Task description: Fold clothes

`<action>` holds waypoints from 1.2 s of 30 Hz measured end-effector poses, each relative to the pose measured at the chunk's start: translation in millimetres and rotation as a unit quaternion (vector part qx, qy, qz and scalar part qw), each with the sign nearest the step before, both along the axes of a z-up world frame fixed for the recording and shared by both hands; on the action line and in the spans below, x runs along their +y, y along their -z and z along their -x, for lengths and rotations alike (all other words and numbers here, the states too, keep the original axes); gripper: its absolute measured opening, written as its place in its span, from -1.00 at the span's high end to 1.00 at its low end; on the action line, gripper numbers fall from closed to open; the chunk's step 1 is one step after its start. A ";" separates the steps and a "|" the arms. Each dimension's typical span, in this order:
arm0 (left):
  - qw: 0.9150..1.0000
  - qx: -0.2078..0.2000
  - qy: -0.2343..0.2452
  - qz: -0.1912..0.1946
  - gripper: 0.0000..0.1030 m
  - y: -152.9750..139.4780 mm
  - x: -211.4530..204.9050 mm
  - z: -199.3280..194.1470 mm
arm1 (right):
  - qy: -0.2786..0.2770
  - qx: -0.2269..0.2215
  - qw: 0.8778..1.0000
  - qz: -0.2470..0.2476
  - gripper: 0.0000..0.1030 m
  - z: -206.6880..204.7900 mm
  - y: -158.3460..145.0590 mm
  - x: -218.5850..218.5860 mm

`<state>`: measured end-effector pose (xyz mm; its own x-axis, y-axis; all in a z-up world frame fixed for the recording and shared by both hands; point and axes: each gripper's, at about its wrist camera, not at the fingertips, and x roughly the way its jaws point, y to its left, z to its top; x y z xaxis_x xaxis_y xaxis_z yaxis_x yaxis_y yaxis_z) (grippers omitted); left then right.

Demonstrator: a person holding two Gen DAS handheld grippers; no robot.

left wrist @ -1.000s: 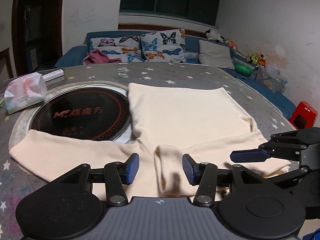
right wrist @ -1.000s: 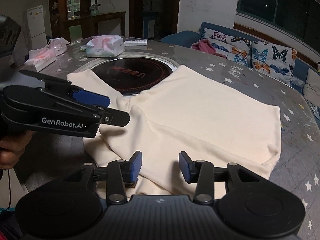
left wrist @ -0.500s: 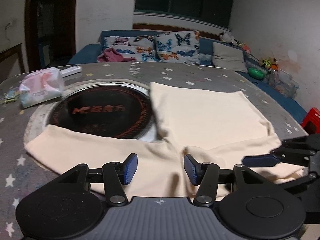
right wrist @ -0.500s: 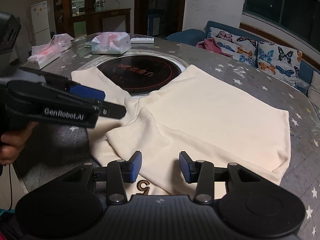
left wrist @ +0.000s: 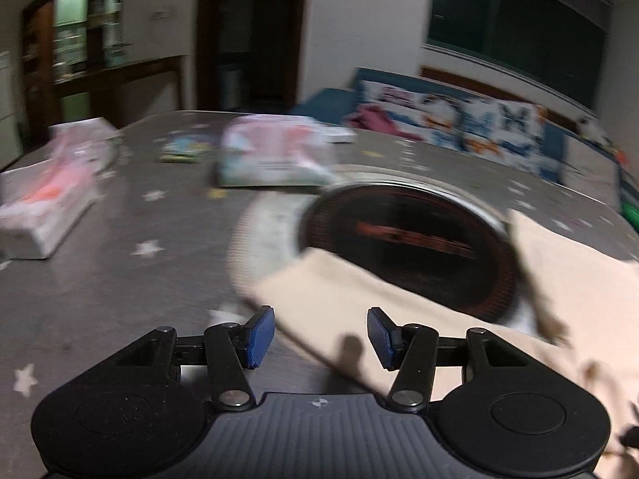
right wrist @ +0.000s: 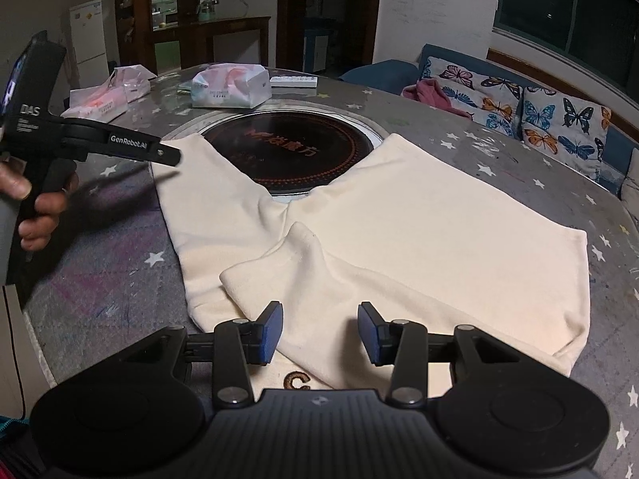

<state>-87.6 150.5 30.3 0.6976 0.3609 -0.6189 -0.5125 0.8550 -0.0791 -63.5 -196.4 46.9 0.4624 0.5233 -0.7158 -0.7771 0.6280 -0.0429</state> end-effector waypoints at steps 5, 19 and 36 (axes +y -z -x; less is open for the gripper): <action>0.999 -0.003 -0.033 0.012 -0.02 6.6 22.4 3.1 | -0.001 -0.001 1.000 0.000 0.19 -0.7 -0.3 0.5; 0.997 -0.057 0.005 0.046 0.91 -21.1 9.6 4.1 | 0.018 -0.005 1.000 -0.019 0.19 -2.6 -6.6 -14.0; 0.937 -0.167 0.289 0.103 0.91 -118.6 -170.0 -0.1 | 0.095 -0.016 0.993 -0.061 0.19 -5.8 -14.1 -86.3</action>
